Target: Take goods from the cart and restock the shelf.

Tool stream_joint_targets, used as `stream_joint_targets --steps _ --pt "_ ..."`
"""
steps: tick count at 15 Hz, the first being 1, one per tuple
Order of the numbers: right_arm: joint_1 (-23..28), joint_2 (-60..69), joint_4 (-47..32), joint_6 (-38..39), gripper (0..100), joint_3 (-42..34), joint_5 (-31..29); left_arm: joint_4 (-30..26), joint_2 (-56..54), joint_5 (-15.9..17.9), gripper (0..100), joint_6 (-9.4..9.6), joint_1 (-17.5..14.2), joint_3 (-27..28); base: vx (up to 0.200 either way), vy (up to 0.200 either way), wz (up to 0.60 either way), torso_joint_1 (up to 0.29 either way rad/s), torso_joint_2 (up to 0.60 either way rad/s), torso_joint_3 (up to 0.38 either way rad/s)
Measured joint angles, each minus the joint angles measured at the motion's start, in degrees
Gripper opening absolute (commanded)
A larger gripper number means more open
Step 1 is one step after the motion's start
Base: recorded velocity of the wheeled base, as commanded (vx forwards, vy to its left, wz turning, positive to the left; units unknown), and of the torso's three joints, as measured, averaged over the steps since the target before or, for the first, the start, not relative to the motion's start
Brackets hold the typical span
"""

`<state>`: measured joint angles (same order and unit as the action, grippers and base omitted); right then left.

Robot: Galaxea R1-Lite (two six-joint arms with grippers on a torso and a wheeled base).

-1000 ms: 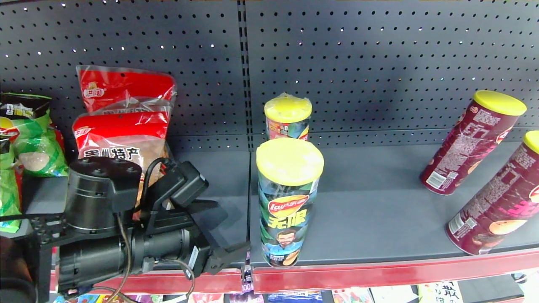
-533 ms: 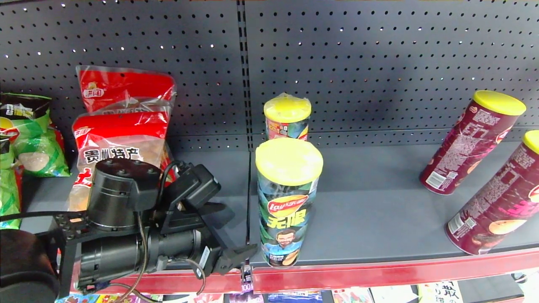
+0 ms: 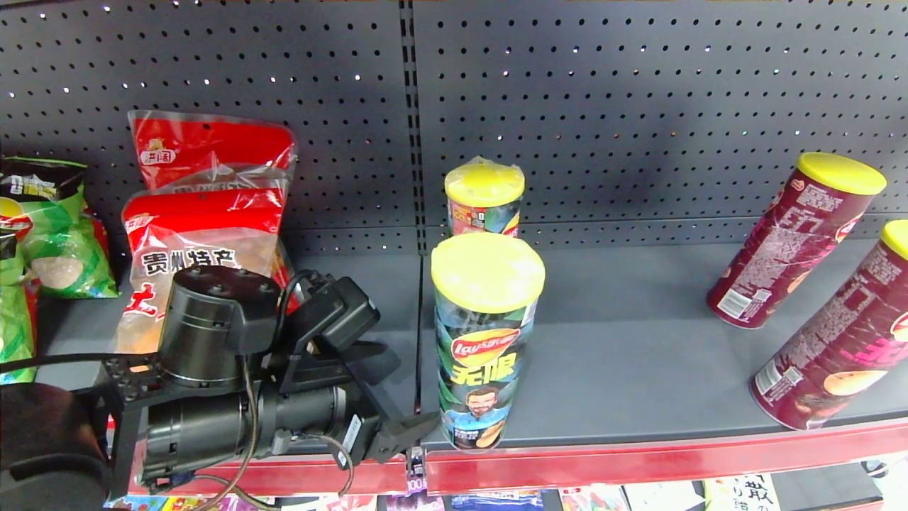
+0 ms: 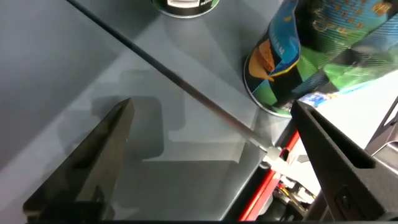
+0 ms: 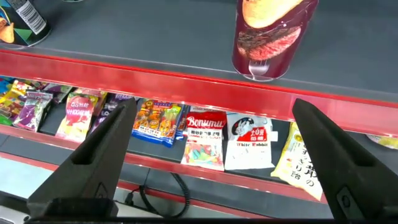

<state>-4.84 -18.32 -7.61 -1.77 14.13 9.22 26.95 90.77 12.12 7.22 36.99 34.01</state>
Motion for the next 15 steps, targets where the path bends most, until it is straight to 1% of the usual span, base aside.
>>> stream_joint_targets --steps 11,13,15 --pt "0.0 0.3 0.0 0.0 100 -0.3 0.0 0.0 1.3 0.1 100 -0.02 0.0 1.2 0.0 0.0 0.0 0.0 0.0 0.0" --pt "-0.4 -0.1 0.0 -0.1 100 0.1 0.9 0.0 1.0 0.0 100 -0.07 0.0 0.8 0.0 0.0 0.0 0.0 0.0 0.0" --pt "-2.2 -2.1 0.1 -0.4 100 1.7 3.2 0.0 -0.6 -0.5 100 -0.35 0.0 -0.7 0.0 0.0 0.0 0.0 0.0 0.0"
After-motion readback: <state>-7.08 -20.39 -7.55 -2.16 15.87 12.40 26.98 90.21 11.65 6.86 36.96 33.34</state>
